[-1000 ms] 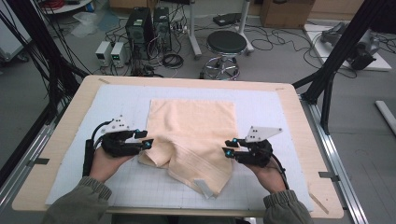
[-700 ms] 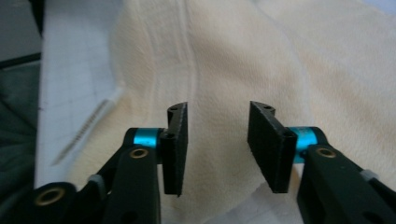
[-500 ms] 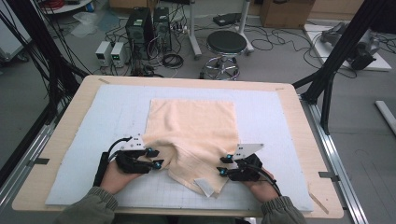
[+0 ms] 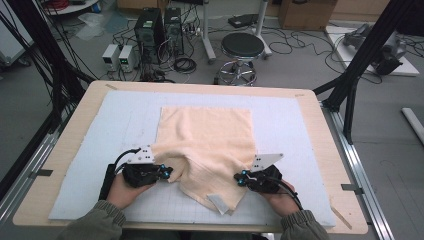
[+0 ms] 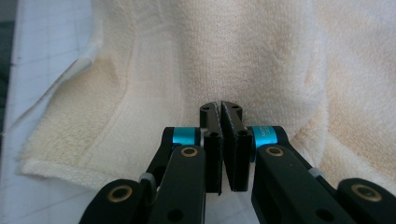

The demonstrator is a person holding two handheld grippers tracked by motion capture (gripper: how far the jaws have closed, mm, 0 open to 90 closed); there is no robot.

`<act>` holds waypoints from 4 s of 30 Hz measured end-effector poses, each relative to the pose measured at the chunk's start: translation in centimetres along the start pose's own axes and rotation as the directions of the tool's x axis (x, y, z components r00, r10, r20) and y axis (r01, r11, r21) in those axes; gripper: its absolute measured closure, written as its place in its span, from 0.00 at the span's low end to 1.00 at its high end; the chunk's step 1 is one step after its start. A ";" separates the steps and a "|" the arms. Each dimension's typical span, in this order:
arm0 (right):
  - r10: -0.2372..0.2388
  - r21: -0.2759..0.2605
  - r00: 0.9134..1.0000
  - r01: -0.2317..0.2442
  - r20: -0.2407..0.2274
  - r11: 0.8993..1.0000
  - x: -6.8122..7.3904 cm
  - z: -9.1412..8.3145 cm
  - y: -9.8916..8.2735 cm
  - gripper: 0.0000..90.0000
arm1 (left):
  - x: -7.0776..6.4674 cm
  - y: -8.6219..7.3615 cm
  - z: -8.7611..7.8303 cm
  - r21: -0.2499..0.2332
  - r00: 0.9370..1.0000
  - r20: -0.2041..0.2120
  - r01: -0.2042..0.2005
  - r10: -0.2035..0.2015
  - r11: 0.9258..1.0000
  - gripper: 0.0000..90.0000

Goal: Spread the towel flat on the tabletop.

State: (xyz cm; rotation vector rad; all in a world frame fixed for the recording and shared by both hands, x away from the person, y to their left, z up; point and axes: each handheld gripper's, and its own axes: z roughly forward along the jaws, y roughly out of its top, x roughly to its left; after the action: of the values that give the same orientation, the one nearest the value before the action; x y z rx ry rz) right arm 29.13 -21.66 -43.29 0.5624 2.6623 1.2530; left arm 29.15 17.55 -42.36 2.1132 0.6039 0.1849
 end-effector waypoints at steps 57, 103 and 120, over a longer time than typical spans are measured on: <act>-0.087 -0.149 0.994 0.077 -0.061 0.986 4.8 -6.0 1.9 0.67 | -5.5 -1.2 -8.4 -0.156 0.995 0.057 -0.074 0.084 0.985 0.62; -0.184 -0.086 0.969 0.172 -0.164 0.981 7.6 -5.3 2.7 0.71 | -5.8 -2.3 -8.6 -0.079 0.979 0.170 -0.102 0.114 0.992 0.68; -0.088 0.079 0.982 0.102 -0.170 0.992 3.0 1.0 0.0 0.95 | -2.9 -4.0 -2.5 0.103 0.973 0.212 -0.116 0.092 0.988 0.89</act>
State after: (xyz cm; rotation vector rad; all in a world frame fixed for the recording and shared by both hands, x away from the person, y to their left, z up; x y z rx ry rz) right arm 26.60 -19.80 -43.84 0.3507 2.8546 1.2112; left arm 24.39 19.87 -43.91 2.2418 0.3885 -0.0127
